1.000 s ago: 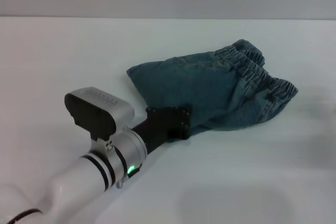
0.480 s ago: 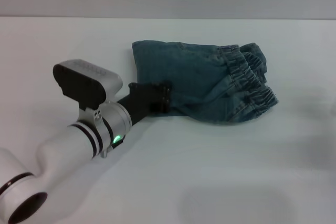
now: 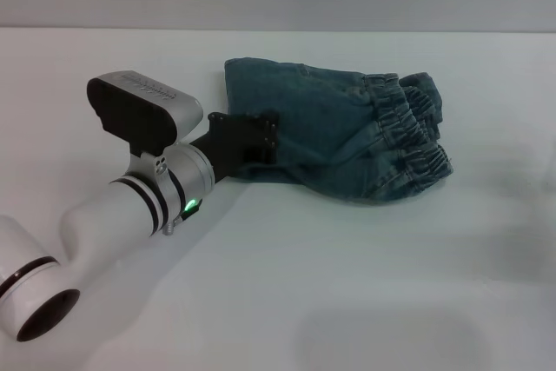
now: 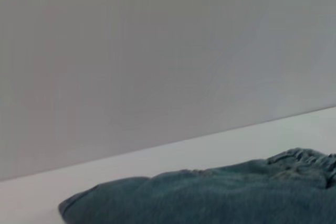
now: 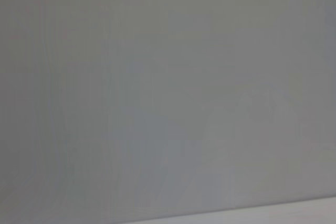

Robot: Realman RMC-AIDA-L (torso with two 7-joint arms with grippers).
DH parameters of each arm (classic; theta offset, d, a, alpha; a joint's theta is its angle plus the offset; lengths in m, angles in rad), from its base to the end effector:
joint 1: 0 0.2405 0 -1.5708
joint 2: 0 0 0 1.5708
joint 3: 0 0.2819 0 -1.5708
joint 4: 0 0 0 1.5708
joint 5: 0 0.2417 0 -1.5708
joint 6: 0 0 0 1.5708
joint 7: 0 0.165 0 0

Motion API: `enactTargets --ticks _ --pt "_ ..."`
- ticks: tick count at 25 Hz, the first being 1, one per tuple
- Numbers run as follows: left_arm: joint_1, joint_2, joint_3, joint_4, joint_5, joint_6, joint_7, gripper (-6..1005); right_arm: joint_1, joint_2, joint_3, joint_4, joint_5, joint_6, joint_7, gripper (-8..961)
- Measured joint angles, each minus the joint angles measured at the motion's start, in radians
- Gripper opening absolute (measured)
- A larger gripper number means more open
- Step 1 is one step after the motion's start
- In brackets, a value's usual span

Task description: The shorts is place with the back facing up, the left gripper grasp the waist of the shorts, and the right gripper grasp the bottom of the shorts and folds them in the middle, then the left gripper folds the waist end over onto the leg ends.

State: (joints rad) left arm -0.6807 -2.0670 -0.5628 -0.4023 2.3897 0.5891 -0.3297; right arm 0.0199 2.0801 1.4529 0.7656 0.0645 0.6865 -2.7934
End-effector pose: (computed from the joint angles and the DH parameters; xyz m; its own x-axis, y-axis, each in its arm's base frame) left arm -0.2558 0.4195 -0.1740 0.7617 0.3072 0.5704 0.6262 -0.5750 -0.5265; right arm 0.3931 0.3376 -0.0197 0.6212 -0.1269 -0.7733 -0.7822 -0.0408 -0.6217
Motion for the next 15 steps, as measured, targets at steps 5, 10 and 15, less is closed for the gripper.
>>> enactTargets --ticks 5,10,15 --pt "0.094 0.014 -0.061 -0.083 0.005 0.152 0.079 111 -0.006 0.000 -0.016 -0.004 -0.008 0.060 -0.008 -1" --pt "0.280 0.000 -0.296 -0.164 0.071 0.372 0.424 124 -0.024 0.002 -0.023 -0.070 0.001 0.264 -0.089 9" --pt "0.331 0.005 -0.365 -0.105 0.068 0.543 0.464 137 -0.003 0.000 0.024 -0.246 0.061 0.540 -0.091 22"
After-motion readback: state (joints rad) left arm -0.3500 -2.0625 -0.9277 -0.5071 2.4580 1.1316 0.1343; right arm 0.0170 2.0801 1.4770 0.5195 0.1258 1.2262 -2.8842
